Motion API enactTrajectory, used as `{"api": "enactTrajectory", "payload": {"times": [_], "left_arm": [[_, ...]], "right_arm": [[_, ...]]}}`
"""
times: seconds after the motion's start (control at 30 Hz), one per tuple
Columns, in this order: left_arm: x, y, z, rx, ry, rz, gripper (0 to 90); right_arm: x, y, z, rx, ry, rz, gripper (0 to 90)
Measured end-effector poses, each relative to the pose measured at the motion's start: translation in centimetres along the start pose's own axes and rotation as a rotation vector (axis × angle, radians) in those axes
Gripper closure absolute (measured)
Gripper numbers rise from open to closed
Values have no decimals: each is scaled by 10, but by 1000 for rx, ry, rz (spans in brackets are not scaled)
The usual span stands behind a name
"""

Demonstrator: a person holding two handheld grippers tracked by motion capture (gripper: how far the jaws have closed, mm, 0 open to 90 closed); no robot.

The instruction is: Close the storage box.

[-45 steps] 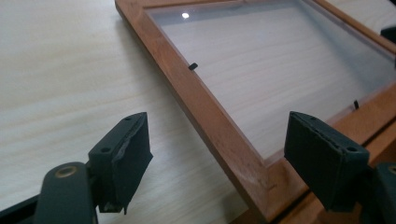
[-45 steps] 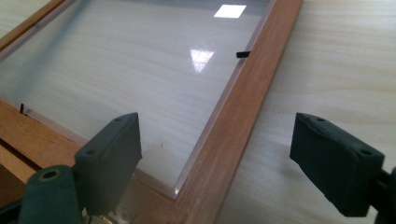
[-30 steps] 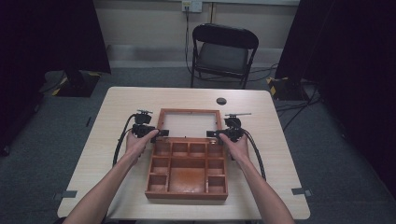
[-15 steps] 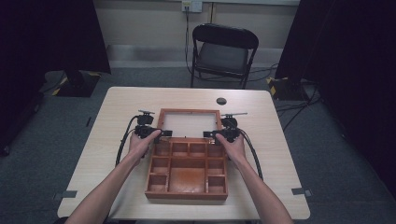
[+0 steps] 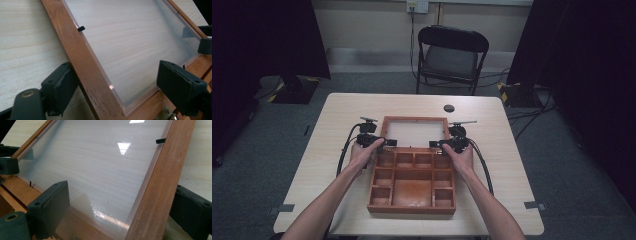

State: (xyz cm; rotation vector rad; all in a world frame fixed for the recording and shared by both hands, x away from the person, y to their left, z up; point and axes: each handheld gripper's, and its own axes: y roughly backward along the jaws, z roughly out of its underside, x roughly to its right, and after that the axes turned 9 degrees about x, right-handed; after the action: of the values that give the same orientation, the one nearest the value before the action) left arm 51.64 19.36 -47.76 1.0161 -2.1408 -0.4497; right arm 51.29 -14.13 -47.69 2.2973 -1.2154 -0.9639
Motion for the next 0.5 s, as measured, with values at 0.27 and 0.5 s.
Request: {"api": "enactTrajectory", "payload": {"times": [0.27,0.5], "left_arm": [[0,1,-4,-23,-6,3,167],[-2,1,-3,-16,2,16,182]], "right_arm": [[-8,6,-2,7,48,50,89],[-7,7,-2,10,36,44,107]]}}
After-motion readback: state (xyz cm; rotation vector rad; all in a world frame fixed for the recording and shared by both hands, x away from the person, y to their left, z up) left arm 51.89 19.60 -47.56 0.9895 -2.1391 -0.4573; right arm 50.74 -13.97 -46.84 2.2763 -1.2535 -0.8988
